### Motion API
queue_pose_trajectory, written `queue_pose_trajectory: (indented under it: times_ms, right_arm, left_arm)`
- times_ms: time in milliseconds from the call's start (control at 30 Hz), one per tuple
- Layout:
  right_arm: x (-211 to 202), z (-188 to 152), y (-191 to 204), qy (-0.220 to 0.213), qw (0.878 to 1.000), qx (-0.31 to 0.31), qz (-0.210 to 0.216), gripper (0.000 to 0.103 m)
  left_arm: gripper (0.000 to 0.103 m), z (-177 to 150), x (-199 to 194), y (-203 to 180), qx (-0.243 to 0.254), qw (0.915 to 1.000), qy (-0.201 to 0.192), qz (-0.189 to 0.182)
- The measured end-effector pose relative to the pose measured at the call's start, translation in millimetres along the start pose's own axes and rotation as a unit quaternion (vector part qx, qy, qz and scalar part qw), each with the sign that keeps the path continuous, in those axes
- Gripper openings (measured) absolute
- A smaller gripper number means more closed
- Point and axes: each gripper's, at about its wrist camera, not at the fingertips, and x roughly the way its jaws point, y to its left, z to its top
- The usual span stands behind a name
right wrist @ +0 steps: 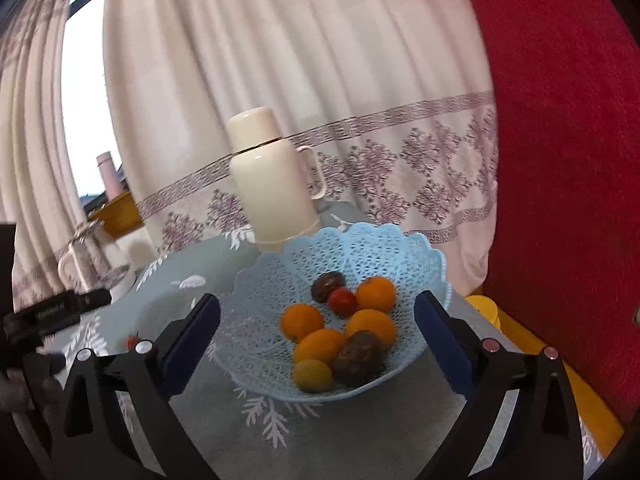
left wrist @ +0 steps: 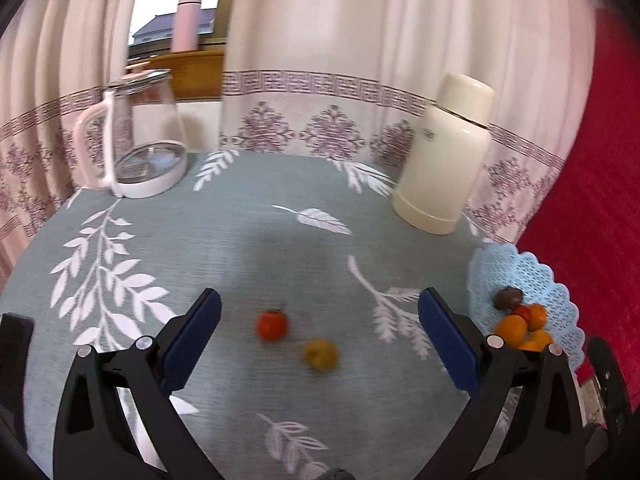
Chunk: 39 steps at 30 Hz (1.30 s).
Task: Organize fruits
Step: 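Move the open left tool back toward the red cherry tomato, then grasp the red cherry tomato with the left tool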
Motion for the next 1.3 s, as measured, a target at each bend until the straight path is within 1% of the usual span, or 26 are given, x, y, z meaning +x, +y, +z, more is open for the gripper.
queue_pose_trajectory:
  times_ms: [133, 400, 633, 800, 867, 933, 1033, 1233, 1267, 1300]
  right_arm:
    - [-1, -2, 11, 0.003, 1.000, -0.028, 0.011, 0.097]
    - [2, -2, 14, 0.016, 0.999, -0.033, 0.028, 0.097]
    - [2, -5, 24, 0.025, 0.997, -0.053, 0.044, 0.097]
    - [2, -6, 28, 0.027, 0.996, -0.062, 0.051, 0.097]
    - [2, -6, 29, 0.028, 0.996, -0.065, 0.053, 0.097]
    - [2, -6, 30, 0.029, 0.996, -0.068, 0.055, 0.096]
    - [3, -7, 32, 0.031, 0.995, -0.073, 0.056, 0.096]
    - [4, -6, 35, 0.034, 0.995, -0.079, 0.057, 0.096]
    - [4, -7, 36, 0.034, 0.995, -0.080, 0.058, 0.096]
    - [5, -7, 36, 0.035, 0.994, -0.081, 0.058, 0.096]
  left_arm:
    - [0.100, 5, 2, 18, -0.018, 0.9997, 0.000, 0.017]
    - [0.100, 5, 12, 39, -0.033, 0.9986, 0.008, 0.041]
    - [0.100, -3, 27, 45, -0.031, 0.9979, 0.026, 0.051]
    - [0.099, -9, 42, 46, -0.029, 0.9969, 0.046, 0.057]
    - [0.093, -12, 48, 47, -0.029, 0.9965, 0.054, 0.056]
    - [0.082, -14, 54, 48, -0.027, 0.9961, 0.064, 0.055]
    - [0.074, -17, 62, 47, -0.022, 0.9956, 0.075, 0.052]
    - [0.072, -22, 77, 45, -0.017, 0.9945, 0.097, 0.035]
    - [0.071, -23, 80, 45, -0.017, 0.9942, 0.101, 0.033]
    - [0.066, -23, 83, 45, -0.017, 0.9938, 0.105, 0.031]
